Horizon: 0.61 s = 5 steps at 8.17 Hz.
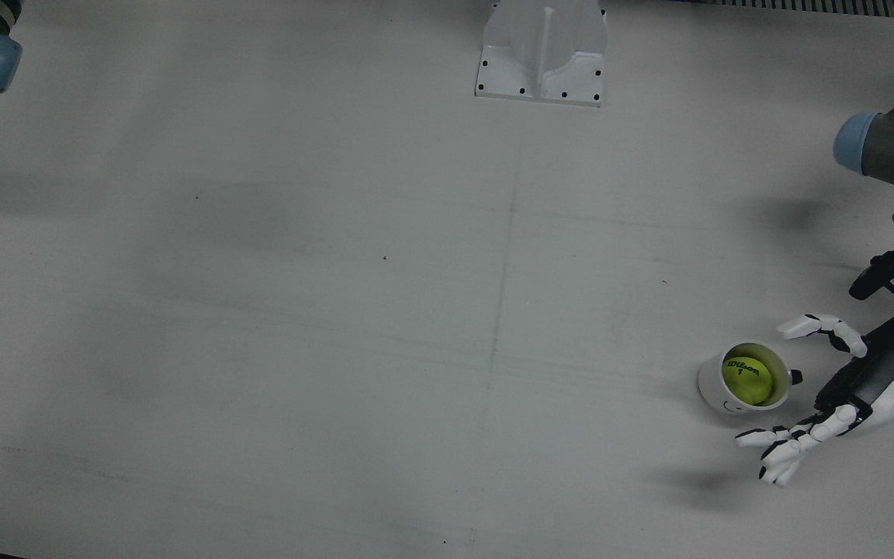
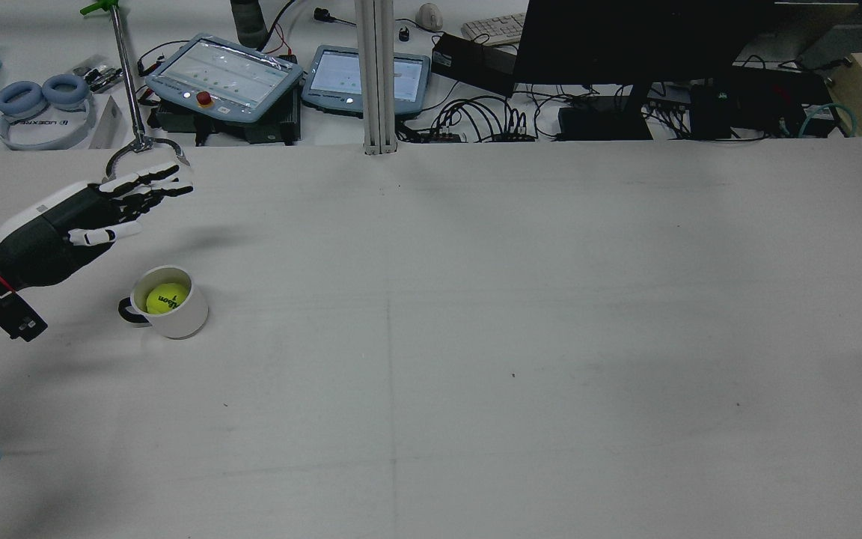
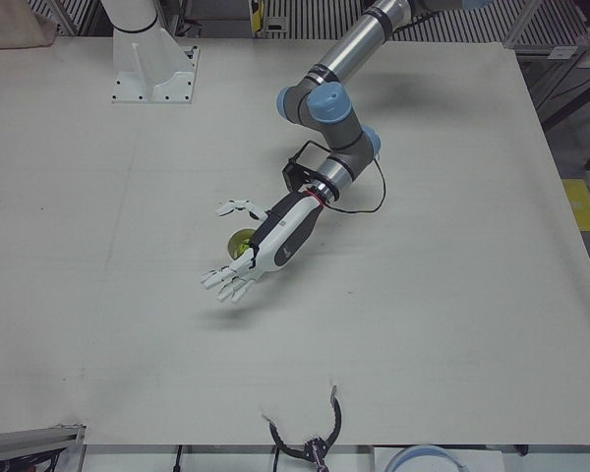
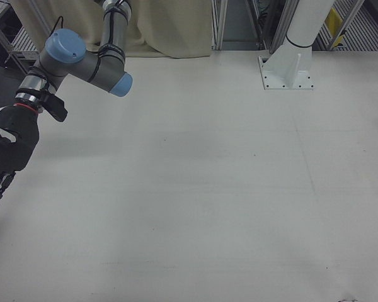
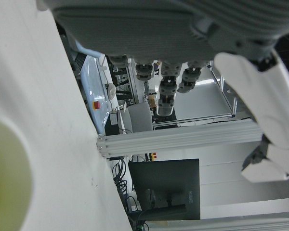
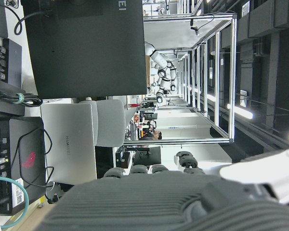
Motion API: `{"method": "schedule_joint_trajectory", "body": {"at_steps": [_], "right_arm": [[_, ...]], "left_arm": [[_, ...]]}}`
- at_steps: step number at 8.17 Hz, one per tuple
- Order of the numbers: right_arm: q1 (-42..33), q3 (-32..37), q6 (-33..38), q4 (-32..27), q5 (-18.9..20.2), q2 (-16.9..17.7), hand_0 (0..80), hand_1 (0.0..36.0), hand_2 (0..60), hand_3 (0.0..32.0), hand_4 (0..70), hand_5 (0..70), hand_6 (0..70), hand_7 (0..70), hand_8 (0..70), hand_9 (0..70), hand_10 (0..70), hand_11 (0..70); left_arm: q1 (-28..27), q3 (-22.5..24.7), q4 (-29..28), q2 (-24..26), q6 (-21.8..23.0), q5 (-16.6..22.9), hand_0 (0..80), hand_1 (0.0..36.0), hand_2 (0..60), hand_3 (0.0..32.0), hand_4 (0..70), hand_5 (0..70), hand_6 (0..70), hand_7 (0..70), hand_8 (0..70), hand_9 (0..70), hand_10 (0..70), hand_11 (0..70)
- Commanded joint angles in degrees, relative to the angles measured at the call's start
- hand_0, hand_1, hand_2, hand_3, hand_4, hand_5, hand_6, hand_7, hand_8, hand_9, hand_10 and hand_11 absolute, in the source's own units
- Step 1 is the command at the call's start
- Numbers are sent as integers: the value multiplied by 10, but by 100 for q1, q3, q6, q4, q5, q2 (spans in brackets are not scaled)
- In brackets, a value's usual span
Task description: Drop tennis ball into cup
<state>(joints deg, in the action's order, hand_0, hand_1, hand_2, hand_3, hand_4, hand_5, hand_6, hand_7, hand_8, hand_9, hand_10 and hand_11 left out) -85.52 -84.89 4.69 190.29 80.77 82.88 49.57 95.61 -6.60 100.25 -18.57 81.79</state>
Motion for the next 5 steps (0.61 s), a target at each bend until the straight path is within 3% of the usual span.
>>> {"method": "schedule_joint_trajectory", "body": {"at_steps": [1, 2, 3, 4, 5], "right_arm": [[0, 8, 6, 0, 0, 0, 0, 0, 0, 0, 0, 0, 0, 0, 0, 0, 0, 0], [0, 8, 6, 0, 0, 0, 0, 0, 0, 0, 0, 0, 0, 0, 0, 0, 0, 0], [0, 8, 6, 0, 0, 0, 0, 0, 0, 0, 0, 0, 0, 0, 0, 0, 0, 0], [0, 8, 6, 0, 0, 0, 0, 0, 0, 0, 0, 0, 0, 0, 0, 0, 0, 0], [0, 8, 6, 0, 0, 0, 0, 0, 0, 0, 0, 0, 0, 0, 0, 0, 0, 0]], "left_arm": [[1884, 54, 185, -14, 222, 916, 339, 101, 390, 0, 173, 75, 324, 132, 82, 47, 15, 26], [2238, 19, 212, -83, 240, 935, 374, 97, 390, 0, 184, 104, 477, 125, 113, 46, 24, 40], [2433, -120, 212, -136, 536, 944, 420, 95, 295, 0, 206, 112, 508, 154, 127, 62, 33, 55], [2661, -174, 221, -163, 626, 944, 424, 97, 226, 0, 228, 70, 287, 238, 93, 93, 46, 71], [2802, -209, 221, -381, 627, 944, 427, 85, 230, 0, 239, 97, 440, 232, 129, 100, 54, 83]]}}
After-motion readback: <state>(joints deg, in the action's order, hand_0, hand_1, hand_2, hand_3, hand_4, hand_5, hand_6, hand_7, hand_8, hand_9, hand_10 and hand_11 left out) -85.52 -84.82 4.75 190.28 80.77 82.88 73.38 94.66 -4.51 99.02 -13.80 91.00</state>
